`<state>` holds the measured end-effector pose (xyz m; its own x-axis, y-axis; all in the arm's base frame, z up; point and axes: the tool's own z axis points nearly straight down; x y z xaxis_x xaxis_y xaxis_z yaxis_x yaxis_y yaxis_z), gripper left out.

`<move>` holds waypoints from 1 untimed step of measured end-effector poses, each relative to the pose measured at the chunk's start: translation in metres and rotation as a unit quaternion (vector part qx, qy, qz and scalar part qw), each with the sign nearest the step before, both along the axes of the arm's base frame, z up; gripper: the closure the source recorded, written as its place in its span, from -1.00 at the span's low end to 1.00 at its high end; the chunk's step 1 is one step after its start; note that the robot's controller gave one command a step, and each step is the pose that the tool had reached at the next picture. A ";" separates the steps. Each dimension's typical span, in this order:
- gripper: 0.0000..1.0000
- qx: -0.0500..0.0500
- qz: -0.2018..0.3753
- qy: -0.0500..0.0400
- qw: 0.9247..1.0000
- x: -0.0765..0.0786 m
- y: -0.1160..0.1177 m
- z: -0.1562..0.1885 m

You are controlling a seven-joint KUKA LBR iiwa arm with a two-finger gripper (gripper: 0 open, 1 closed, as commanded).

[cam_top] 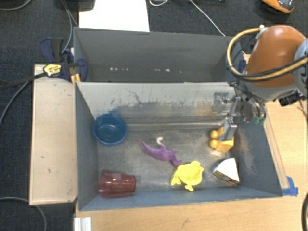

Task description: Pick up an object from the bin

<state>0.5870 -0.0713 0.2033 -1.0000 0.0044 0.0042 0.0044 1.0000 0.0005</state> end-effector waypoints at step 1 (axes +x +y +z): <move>-1.00 0.000 0.001 -0.004 1.000 0.001 0.000 0.005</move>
Offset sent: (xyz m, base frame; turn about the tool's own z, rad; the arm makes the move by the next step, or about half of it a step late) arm 0.0007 0.0086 -0.1139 -0.0483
